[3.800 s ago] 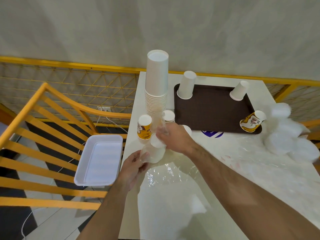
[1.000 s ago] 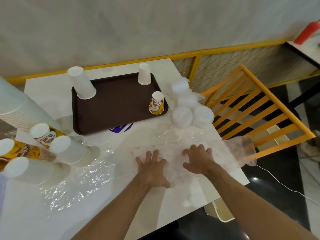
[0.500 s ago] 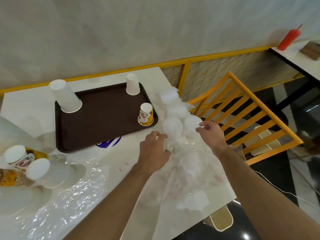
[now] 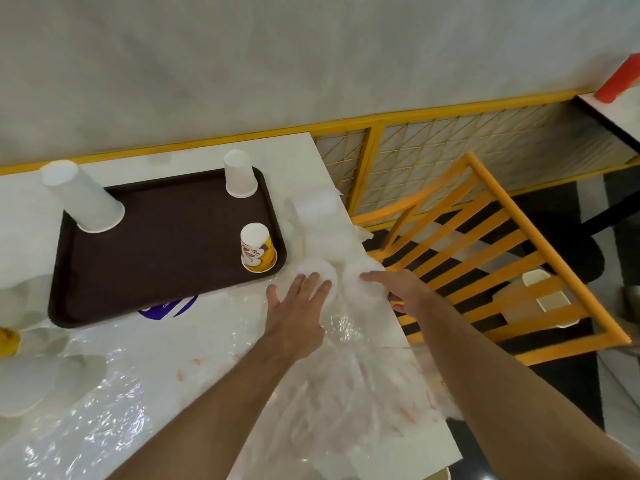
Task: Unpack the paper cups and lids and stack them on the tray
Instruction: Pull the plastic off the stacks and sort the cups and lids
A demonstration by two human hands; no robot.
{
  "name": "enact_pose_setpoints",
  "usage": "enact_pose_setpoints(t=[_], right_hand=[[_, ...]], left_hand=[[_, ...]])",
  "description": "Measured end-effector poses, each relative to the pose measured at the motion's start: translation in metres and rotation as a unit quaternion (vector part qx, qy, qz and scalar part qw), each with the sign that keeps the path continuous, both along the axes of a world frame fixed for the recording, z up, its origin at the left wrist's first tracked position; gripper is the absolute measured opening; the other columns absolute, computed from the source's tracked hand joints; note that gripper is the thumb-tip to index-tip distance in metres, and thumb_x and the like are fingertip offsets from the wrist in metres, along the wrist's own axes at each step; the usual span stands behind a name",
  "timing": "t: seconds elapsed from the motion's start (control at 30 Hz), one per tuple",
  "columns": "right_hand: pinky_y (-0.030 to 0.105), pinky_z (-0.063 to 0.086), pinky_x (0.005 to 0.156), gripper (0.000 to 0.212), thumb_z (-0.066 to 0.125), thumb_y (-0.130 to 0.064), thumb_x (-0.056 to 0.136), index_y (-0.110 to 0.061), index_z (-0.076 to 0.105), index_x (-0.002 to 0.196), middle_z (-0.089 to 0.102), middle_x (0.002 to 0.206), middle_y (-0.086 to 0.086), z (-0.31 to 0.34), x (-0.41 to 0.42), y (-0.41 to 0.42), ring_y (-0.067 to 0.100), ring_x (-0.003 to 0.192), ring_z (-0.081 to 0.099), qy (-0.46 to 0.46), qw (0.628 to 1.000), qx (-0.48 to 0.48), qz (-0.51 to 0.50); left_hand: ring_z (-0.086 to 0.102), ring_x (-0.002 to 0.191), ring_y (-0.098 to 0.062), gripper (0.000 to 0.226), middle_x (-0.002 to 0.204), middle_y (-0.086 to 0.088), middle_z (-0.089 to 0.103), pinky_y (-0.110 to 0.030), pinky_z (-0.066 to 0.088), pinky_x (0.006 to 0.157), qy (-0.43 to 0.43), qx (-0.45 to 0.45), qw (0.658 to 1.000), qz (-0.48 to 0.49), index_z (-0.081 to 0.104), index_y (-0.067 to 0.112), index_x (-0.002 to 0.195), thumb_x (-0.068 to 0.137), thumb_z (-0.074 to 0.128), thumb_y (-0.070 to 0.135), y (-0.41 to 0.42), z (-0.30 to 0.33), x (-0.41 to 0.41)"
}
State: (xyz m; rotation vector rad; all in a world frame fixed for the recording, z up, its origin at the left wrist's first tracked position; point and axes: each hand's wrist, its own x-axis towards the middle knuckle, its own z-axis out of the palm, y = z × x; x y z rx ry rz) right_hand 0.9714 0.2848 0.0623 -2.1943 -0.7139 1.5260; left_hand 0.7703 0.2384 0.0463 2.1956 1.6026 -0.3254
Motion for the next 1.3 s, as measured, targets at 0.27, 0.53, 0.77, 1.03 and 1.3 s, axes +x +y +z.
enact_pose_setpoints(t=[0.27, 0.53, 0.77, 1.03, 1.3], right_hand=[[0.026, 0.042, 0.063, 0.054, 0.079, -0.026, 0.083, -0.016, 0.043, 0.123, 0.051, 0.114, 0.003, 0.006, 0.022, 0.002, 0.021, 0.097, 0.050, 0.010, 0.999, 0.044, 0.025], [0.052, 0.058, 0.087, 0.050, 0.074, -0.009, 0.083, -0.025, 0.060, 0.128, 0.064, 0.129, 0.007, 0.054, 0.023, -0.014, 0.033, 0.119, 0.060, 0.257, 0.953, 0.150, 0.048], [0.042, 0.058, 0.087, 0.065, 0.081, -0.016, 0.069, -0.030, 0.064, 0.130, 0.063, 0.132, 0.007, 0.086, -0.018, -0.026, 0.029, 0.121, 0.061, 0.314, 0.925, 0.169, 0.132], [0.050, 0.055, 0.095, 0.061, 0.080, -0.018, 0.071, -0.006, 0.061, 0.128, 0.064, 0.131, 0.020, 0.092, -0.072, -0.055, 0.038, 0.119, 0.063, 0.411, 0.904, 0.120, 0.010], [0.039, 0.060, 0.082, 0.045, 0.072, -0.011, 0.068, -0.017, 0.066, 0.112, 0.073, 0.105, 0.005, 0.115, -0.084, -0.062, 0.024, 0.099, 0.069, 0.375, 0.905, 0.181, 0.090]], left_hand=[[-0.006, 0.152, -0.020, 0.075, 0.165, 0.006, -0.007, -0.060, 0.009, 0.114, -0.008, 0.011, 1.000, 0.014, 0.008, 0.034, 0.156, 0.096, 0.052, 0.033, -0.001, 0.005, 0.005], [0.050, 0.126, -0.010, 0.036, 0.142, 0.010, 0.047, -0.026, 0.042, 0.095, -0.508, -0.028, 0.786, 0.351, 0.052, 0.039, 0.134, 0.100, 0.056, 0.030, -0.011, 0.058, 0.016], [0.066, 0.092, -0.022, 0.032, 0.106, -0.008, 0.070, -0.048, 0.054, 0.090, -0.705, -0.243, 0.533, 0.399, 0.070, 0.016, 0.117, 0.099, 0.053, 0.036, -0.014, 0.101, -0.010], [0.066, 0.083, -0.018, 0.037, 0.092, -0.007, 0.069, -0.028, 0.056, 0.074, -0.813, -0.147, 0.449, 0.341, 0.059, 0.011, 0.105, 0.071, 0.064, -0.004, -0.027, 0.121, -0.054], [0.055, 0.076, -0.017, 0.025, 0.086, -0.011, 0.057, -0.026, 0.047, 0.074, -0.634, -0.106, 0.685, 0.343, 0.070, 0.009, 0.106, 0.081, 0.073, 0.008, -0.028, 0.134, -0.101]])
